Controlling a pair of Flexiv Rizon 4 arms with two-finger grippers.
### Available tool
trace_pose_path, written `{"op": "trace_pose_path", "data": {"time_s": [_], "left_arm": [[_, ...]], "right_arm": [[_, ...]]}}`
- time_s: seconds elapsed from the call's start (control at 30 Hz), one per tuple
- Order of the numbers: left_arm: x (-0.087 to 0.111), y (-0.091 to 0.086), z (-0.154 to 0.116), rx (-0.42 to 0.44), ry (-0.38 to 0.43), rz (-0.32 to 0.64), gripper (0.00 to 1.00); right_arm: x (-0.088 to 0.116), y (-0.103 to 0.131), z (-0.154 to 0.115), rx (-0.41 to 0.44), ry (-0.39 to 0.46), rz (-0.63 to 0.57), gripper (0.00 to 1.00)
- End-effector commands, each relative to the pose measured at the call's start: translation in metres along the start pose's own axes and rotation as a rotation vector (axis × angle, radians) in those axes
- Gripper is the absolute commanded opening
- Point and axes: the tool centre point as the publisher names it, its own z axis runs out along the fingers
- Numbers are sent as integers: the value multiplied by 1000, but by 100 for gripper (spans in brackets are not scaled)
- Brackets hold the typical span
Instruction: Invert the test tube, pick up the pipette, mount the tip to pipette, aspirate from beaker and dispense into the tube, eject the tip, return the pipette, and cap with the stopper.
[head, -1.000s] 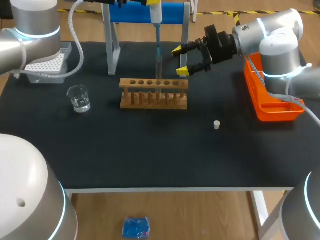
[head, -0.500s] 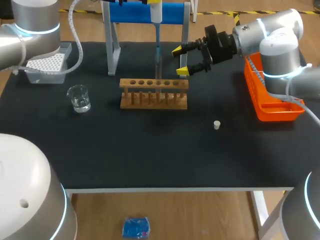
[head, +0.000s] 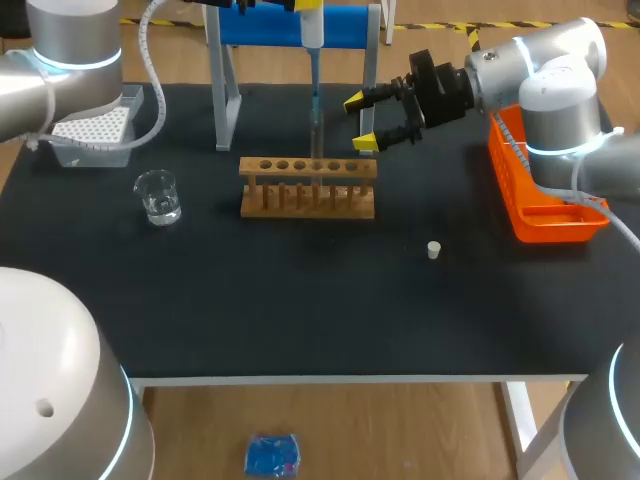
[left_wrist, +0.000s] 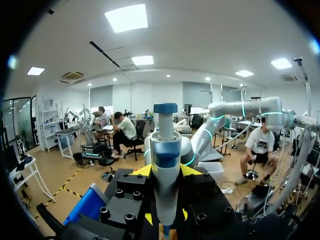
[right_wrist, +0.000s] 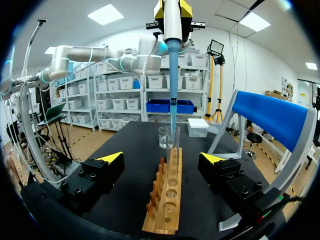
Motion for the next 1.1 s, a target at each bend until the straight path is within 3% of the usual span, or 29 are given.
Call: {"op": "trace_pose_path", "data": {"time_s": [0.03,1.1], "left_arm": [[-1,4,1,3,-2,3,0],[3,19,4,-4,-30,33,0]], "right_arm": [[-1,0,0,1,2,0,100],[-1,0,0,1,2,0,100]]}}
